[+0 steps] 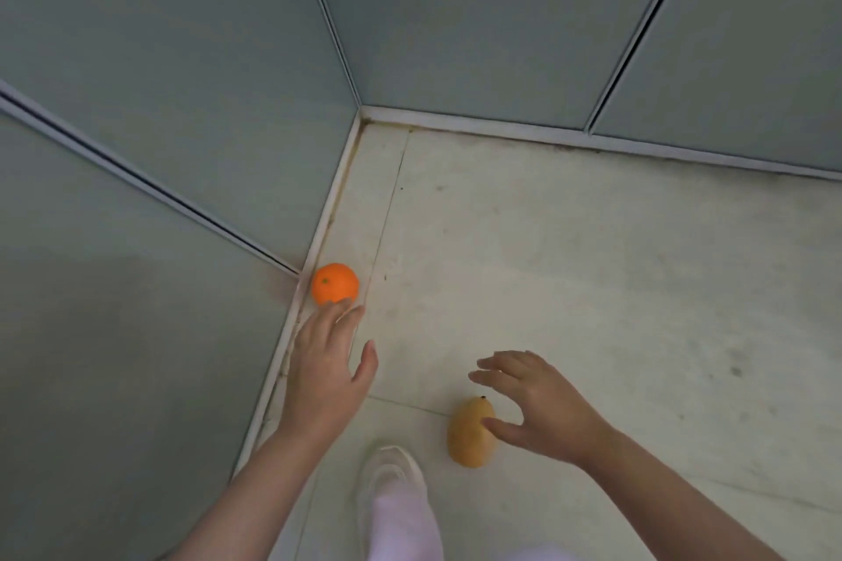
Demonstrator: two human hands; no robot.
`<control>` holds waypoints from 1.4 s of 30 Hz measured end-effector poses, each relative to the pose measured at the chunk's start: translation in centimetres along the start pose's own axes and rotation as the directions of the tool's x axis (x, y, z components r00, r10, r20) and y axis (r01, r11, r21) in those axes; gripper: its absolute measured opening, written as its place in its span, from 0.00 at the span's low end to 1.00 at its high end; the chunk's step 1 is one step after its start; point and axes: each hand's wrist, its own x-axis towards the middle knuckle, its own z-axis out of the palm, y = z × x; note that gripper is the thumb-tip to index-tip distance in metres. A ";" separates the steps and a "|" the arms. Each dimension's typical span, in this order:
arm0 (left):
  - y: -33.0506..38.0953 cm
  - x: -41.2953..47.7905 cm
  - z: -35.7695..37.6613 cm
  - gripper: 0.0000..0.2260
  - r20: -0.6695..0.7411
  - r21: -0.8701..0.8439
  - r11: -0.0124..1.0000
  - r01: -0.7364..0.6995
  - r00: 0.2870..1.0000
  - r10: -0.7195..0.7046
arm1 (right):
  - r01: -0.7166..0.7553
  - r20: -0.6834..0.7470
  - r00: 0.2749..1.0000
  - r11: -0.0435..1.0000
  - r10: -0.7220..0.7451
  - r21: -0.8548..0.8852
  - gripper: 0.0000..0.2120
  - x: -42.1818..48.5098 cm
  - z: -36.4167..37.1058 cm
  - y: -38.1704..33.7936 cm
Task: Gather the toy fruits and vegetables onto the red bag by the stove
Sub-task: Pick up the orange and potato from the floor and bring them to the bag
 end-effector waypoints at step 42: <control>-7.6 -0.8 8.6 0.20 0.010 -0.022 0.986 0.168 0.986 -0.168 | -0.143 0.088 0.988 0.965 0.126 0.219 0.29 8.6 2.7 4.7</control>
